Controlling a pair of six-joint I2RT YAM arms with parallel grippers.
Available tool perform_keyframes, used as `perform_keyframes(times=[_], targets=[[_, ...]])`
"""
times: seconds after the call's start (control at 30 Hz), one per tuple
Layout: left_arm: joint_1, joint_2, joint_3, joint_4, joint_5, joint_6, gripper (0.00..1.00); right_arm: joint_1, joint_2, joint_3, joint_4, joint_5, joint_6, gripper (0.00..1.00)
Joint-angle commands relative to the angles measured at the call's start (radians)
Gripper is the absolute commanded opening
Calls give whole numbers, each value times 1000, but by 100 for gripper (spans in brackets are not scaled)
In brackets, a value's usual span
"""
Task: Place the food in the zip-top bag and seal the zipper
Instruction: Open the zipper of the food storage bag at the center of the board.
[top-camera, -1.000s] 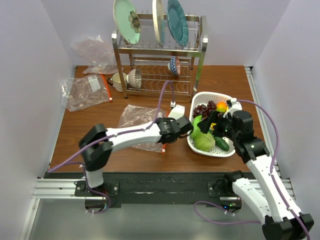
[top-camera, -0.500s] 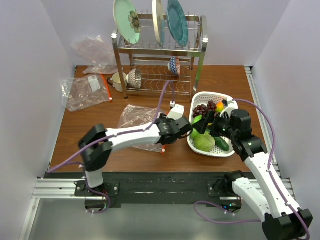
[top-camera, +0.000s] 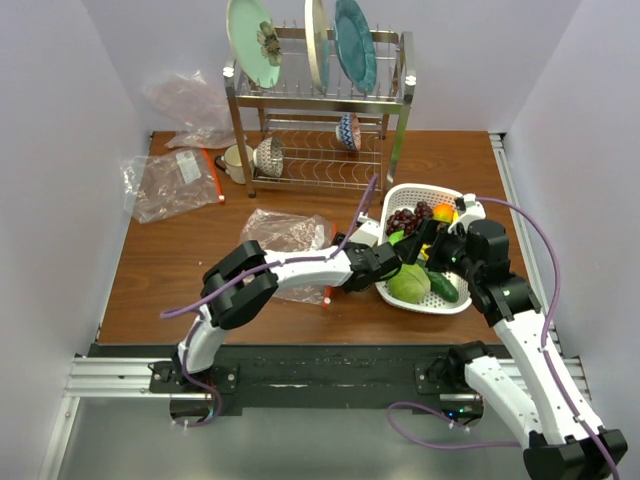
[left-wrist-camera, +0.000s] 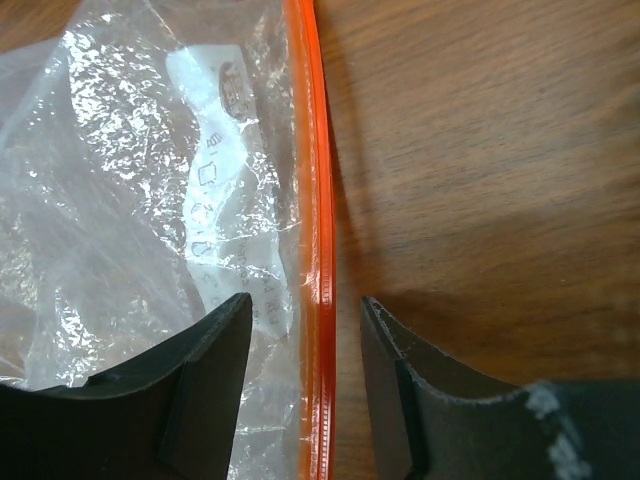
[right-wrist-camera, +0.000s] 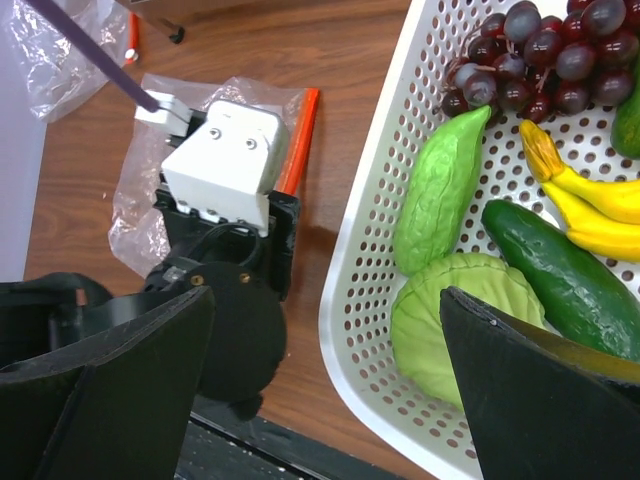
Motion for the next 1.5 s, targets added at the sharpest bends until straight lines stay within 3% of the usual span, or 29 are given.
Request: perform_keyframes(times=[0.0, 0.2, 0.27, 0.53, 0.73, 0.93, 1.17, 1.47], targets=[[6, 17, 24, -10, -71, -25, 52, 5, 3, 38, -5, 3, -9, 99], [18, -32, -2, -38, -101, -45, 18, 4, -2, 27, 1, 3, -6, 99], [23, -69, -18, -38, -104, -47, 0, 4, 0, 18, 6, 1, -4, 99], [27, -282, -59, -67, -95, -70, 0, 5, 44, -45, 113, -170, 51, 98], [29, -584, -212, 144, 41, -2, 0, 14, 118, -79, 283, -315, 190, 91], [46, -796, -387, 350, 187, 38, 0, 77, 211, -33, 354, -303, 238, 89], [49, -815, -487, 419, 225, 19, 0, 257, 322, 63, 356, -196, 232, 89], [49, -835, -555, 499, 281, 7, 0, 274, 400, 129, 350, -20, 226, 79]])
